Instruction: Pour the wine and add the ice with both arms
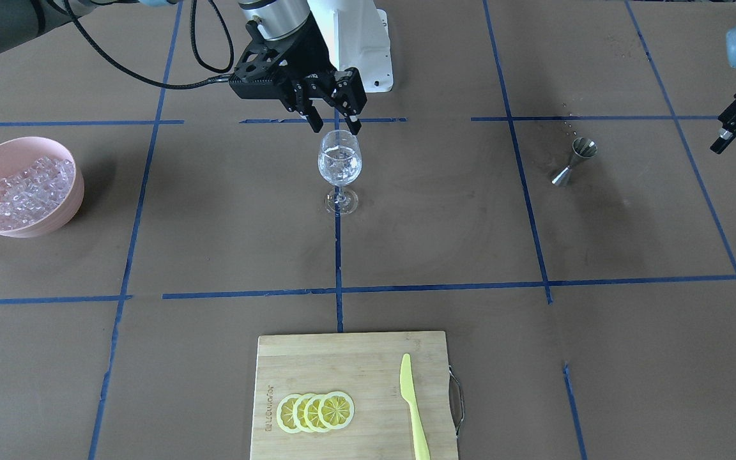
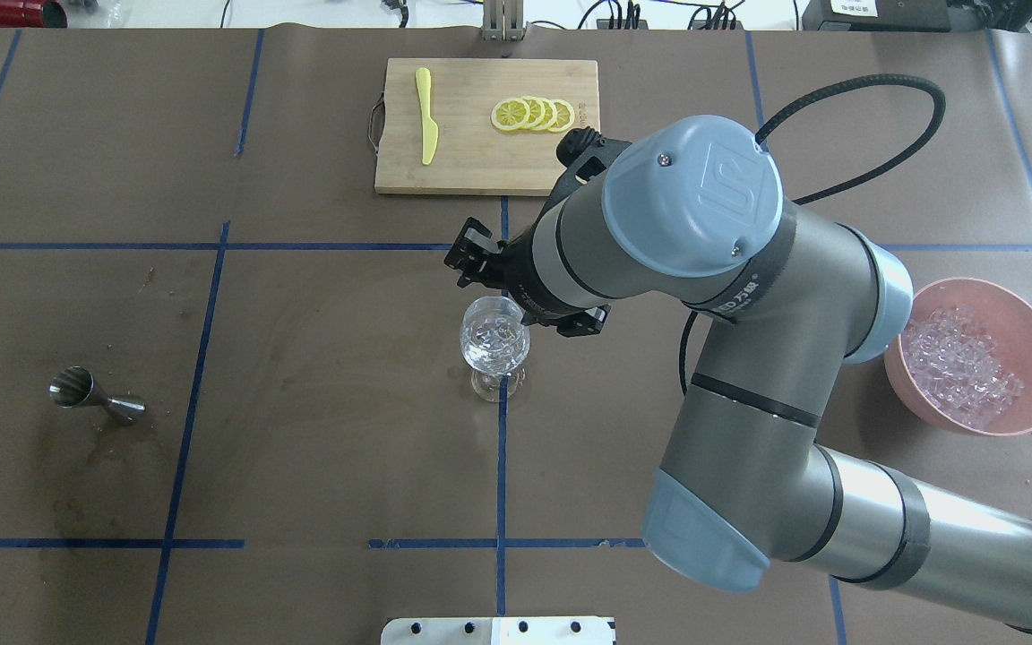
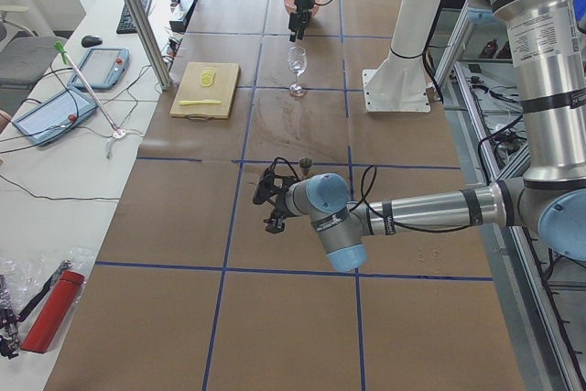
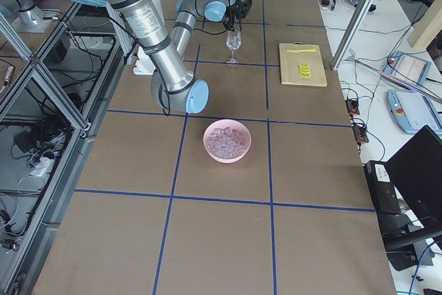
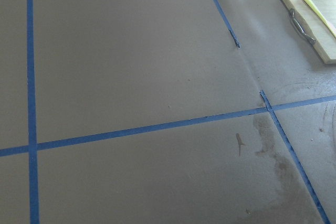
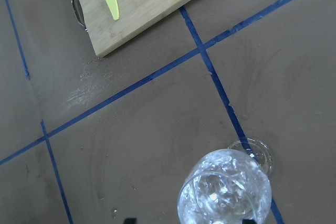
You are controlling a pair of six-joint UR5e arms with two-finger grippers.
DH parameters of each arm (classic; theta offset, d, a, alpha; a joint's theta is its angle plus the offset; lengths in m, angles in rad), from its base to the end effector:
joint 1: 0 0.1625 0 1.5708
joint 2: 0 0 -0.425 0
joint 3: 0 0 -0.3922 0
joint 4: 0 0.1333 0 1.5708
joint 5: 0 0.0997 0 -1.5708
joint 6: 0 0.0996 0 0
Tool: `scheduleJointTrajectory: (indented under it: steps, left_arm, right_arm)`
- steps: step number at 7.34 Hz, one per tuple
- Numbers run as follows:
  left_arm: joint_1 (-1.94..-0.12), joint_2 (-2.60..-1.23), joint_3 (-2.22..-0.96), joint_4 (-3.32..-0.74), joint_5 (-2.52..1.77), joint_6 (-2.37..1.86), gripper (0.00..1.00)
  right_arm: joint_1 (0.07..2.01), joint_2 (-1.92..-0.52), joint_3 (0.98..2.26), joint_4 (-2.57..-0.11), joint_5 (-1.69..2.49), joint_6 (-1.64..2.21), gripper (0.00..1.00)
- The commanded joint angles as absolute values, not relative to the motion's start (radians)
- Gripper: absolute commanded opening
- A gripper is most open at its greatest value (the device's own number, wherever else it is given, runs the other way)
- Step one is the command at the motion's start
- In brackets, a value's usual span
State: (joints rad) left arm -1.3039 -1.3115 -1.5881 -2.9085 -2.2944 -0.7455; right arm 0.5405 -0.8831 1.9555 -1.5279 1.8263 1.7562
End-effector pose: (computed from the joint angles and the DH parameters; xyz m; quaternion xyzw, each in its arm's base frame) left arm 0.0362 -0.3880 0.6128 0.2795 0.5005 -0.0101 0.8193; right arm -0.4482 -0.3951 0.0993 -0.0137 -0.5357 0.2358 0.8107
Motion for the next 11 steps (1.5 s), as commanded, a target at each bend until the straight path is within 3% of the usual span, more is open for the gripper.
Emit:
scheduleJointTrajectory:
  steps: [1,4,7,9,11]
  left_arm:
    - [-1.296,-1.312,-1.563,-2.898,-2.193,-0.729,1.0]
    - [-1.29,-1.324,-1.511,-2.768,-2.166,-0.478,1.0]
    - [-1.327,-1.35,-1.519,-2.498,-2.343,-0.255,1.0]
    - [-1.399,-1.348,-1.519,-2.398,-2.533,-0.227,1.0]
    - [-1.417,-1.344,-1.557,-2.34,-2.565,-0.226,1.0]
  right_arm:
    - [0.654,-1.072,2.02,-1.51,1.876,1.688,1.0]
    - [0.939,-1.297,2.013,-1.515,2.078,1.212,1.0]
    - [1.196,-1.353,1.837,-1.618,2.114,0.59,1.0]
    - [1.43,-1.351,1.626,-1.664,2.233,0.11,1.0]
    - [1.544,-1.354,1.498,-1.663,2.289,-0.087,1.0]
